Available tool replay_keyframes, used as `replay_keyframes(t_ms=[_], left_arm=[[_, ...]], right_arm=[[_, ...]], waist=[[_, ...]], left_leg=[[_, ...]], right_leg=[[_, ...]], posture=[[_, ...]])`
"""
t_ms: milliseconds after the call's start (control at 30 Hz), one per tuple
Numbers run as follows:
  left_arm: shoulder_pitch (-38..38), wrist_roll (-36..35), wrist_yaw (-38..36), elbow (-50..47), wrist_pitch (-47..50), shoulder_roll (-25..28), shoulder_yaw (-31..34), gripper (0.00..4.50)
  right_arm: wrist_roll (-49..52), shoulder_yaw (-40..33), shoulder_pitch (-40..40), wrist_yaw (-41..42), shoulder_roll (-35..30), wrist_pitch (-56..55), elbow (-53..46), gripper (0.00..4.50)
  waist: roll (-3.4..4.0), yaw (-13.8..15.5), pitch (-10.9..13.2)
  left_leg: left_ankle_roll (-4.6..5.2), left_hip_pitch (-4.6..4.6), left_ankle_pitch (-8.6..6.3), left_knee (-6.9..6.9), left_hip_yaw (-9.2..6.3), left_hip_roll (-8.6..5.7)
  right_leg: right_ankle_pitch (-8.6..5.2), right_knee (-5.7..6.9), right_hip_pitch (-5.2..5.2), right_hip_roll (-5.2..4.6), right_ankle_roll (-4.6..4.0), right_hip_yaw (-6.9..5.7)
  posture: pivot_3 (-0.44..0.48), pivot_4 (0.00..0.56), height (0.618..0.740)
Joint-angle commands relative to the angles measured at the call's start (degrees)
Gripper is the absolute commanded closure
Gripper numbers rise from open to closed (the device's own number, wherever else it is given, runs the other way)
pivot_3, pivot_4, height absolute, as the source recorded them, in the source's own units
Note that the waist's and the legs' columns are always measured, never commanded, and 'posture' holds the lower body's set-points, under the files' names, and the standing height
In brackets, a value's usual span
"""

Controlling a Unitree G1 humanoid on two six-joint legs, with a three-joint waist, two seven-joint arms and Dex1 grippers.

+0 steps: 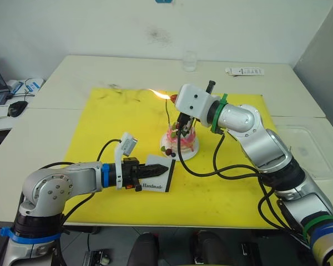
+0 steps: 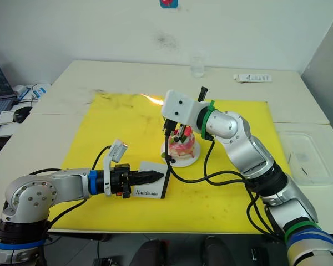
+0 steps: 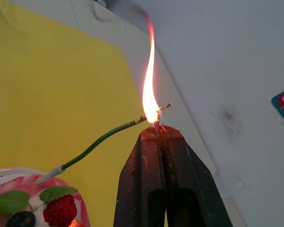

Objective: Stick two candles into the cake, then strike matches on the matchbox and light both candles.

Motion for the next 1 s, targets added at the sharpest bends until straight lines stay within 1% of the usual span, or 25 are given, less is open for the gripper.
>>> replay_keyframes(t_ms=[33,467,1000], left_arm=[[0.1,-1.1,0.1,-1.5,-0.8,-0.4,1.5,4.5],[-0.1,-1.1,0.0,-1.4,-0.8,-0.7,1.3,4.5],[0.1,-1.4,0.2,-1.6,-0.7,-0.9,1.3,4.5]], right_arm=[[-1.5,-1.7,-1.4,0.3,0.7,-2.6,-0.2,4.49],[-4.1,-3.6,-1.6,0.7,1.7,-5.5,3.0,4.49],[-5.1,-4.0,-0.3,2.6,3.0,-5.6,2.7,4.49]], waist=[[0.0,0.0,0.0],[0.0,0.0,0.0],[0.0,0.0,0.0]], left_leg=[[0.0,0.0,0.0,0.0,-0.01,0.0],[0.0,0.0,0.0,0.0,-0.01,0.0],[0.0,0.0,0.0,0.0,-0.01,0.0]], right_leg=[[0.0,0.0,0.0,0.0,0.0,-0.01],[0.0,0.02,0.0,0.0,-0.01,-0.01],[0.01,0.02,0.0,-0.01,-0.01,-0.02]], posture=[[0.0,0.15,0.74],[0.0,0.15,0.74],[0.0,0.15,0.74]])
